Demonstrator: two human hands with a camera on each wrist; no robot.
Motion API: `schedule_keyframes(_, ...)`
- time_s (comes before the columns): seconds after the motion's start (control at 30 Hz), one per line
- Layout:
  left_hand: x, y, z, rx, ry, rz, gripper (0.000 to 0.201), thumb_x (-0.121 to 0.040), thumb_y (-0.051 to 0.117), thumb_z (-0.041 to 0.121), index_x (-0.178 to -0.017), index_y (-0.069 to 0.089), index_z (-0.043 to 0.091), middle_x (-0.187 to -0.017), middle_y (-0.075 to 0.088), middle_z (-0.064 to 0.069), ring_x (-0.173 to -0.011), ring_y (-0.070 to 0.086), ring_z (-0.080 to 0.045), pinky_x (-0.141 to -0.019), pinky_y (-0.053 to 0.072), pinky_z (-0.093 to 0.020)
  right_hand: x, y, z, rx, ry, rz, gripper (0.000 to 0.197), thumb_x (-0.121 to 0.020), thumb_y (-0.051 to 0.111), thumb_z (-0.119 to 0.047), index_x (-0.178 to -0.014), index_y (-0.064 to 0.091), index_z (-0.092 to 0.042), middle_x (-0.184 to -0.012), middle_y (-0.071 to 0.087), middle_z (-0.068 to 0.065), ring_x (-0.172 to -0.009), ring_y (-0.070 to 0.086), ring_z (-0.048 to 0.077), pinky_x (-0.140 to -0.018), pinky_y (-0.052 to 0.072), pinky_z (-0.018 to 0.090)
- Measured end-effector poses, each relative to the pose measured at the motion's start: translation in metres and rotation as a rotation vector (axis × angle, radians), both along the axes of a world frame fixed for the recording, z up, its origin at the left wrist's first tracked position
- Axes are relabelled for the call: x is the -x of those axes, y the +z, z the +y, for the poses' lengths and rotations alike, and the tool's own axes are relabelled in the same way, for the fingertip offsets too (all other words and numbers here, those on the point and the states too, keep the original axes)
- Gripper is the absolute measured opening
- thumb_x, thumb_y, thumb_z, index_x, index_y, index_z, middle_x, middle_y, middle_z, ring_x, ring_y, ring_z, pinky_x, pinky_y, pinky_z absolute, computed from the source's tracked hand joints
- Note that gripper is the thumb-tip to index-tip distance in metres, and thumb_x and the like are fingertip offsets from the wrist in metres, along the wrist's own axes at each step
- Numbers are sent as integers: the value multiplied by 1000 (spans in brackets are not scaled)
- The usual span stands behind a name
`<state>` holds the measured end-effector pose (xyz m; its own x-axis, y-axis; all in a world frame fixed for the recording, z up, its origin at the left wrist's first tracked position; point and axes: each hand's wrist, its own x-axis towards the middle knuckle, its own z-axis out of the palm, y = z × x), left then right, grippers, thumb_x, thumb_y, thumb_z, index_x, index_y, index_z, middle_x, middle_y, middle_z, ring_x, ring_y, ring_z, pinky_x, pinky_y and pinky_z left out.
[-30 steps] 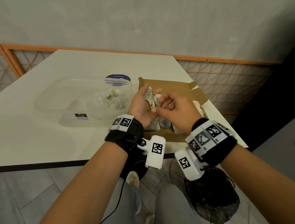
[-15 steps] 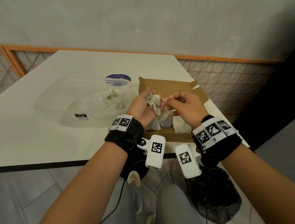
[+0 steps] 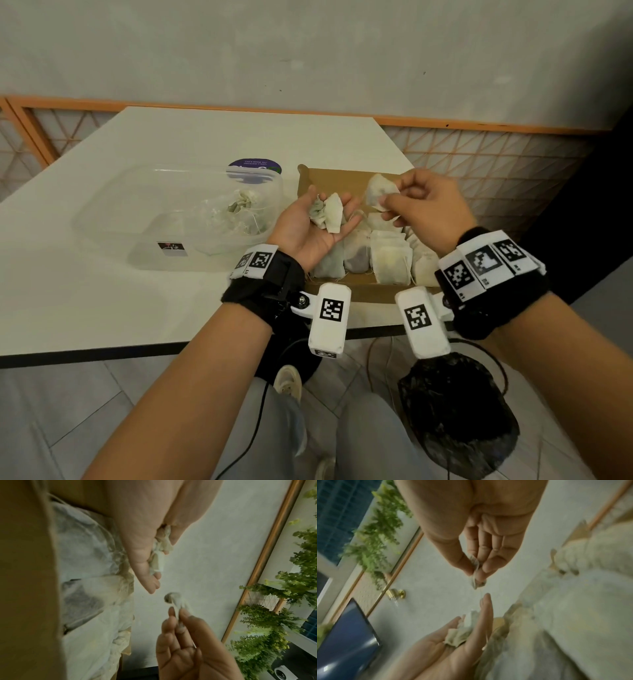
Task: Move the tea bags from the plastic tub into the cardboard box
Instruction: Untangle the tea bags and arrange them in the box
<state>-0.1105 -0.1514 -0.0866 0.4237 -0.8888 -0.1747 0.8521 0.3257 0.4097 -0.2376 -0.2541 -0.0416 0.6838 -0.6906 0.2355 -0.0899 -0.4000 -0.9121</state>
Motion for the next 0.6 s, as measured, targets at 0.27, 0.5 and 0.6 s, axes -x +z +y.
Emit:
schedule_keyframes(0.27,4,4,3,-9,-58,-120,47,-103,25,38,-86,53,5,-85,70,-21,-83,70,-31,-78,53,-48,-6,-5,13,675,57,227,20,-88,52,-8,-93,70,-15,-77,67,-2,-67,54,8,-67,39,14)
schedule_keyframes(0.5,8,7,4,-102,-62,-249,43,-103,30,37,-91,56,5,-78,71,-14,-71,71,-24,-68,59,-36,-19,-14,22,569,24,344,27,-82,65,-36,-96,69,-12,-85,68,4,-82,62,17,-77,50,29)
schedule_keyframes(0.6,8,5,1,-140,-14,-309,39,-101,37,35,-79,56,10,-85,68,-11,-81,65,-22,-89,50,-41,-16,-8,12,457,35,312,15,-85,64,-24,-87,69,-10,-72,62,1,-71,57,16,-66,43,24)
